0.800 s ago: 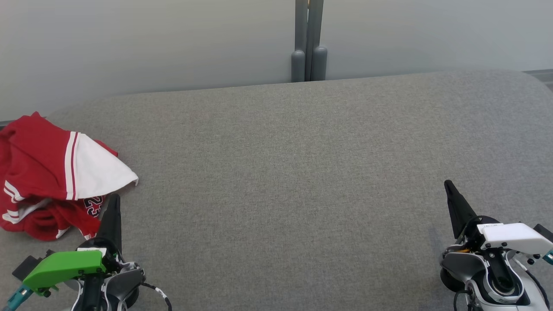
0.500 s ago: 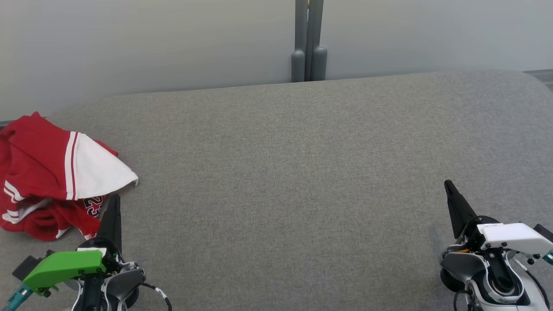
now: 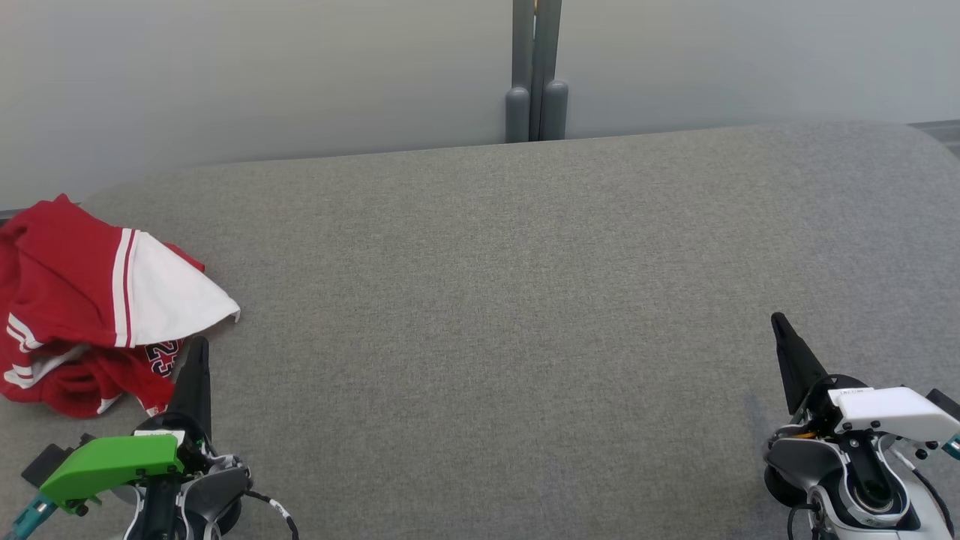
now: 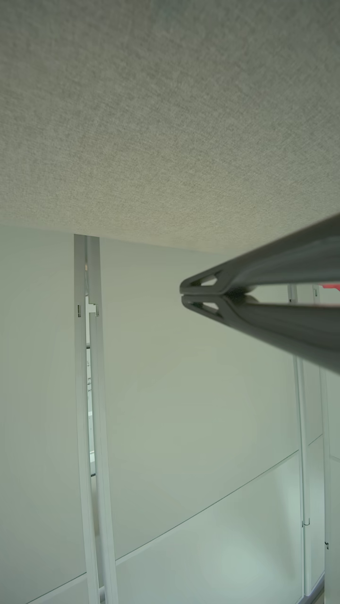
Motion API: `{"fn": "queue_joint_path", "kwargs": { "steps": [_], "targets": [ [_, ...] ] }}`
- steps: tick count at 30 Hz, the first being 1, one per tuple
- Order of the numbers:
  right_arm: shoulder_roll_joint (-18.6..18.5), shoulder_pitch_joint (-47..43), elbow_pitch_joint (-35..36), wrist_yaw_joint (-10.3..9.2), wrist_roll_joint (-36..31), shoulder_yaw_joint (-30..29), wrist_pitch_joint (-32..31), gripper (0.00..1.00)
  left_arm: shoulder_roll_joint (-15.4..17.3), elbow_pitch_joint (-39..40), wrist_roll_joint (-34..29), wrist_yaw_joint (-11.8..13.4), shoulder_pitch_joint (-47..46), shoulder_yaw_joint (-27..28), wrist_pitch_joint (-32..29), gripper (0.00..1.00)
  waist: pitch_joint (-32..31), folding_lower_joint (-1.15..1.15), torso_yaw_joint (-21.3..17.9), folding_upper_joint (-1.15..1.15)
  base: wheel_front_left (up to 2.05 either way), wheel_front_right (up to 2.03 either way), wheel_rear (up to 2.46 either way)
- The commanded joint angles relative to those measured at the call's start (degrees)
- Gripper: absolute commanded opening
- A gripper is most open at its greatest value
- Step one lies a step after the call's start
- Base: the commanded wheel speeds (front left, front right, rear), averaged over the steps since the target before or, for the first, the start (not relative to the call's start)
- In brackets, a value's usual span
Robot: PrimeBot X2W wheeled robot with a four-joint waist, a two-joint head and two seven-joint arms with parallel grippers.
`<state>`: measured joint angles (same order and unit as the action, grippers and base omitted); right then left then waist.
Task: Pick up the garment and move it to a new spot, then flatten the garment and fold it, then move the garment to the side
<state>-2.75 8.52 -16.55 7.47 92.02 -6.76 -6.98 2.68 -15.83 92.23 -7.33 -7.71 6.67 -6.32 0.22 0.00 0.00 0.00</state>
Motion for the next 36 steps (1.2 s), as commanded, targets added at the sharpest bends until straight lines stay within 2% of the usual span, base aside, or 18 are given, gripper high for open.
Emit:
{"fn": "queue_joint_path", "kwargs": {
  "steps": [1,36],
  "targets": [
    [-0.26,0.35,0.18,0.05,0.21,-0.1,-0.08,0.0,0.41,0.1,-0.03,-0.37,-0.71,-0.03,0.05,0.0,0.0,0.0,0.0,0.0,0.0,0.0,0.0],
    [-0.26,0.35,0.18,0.05,0.21,-0.1,-0.08,0.0,0.42,0.1,-0.04,-0.36,-0.71,-0.03,0.05,0.0,0.0,0.0,0.0,0.0,0.0,0.0,0.0]
  ]
}}
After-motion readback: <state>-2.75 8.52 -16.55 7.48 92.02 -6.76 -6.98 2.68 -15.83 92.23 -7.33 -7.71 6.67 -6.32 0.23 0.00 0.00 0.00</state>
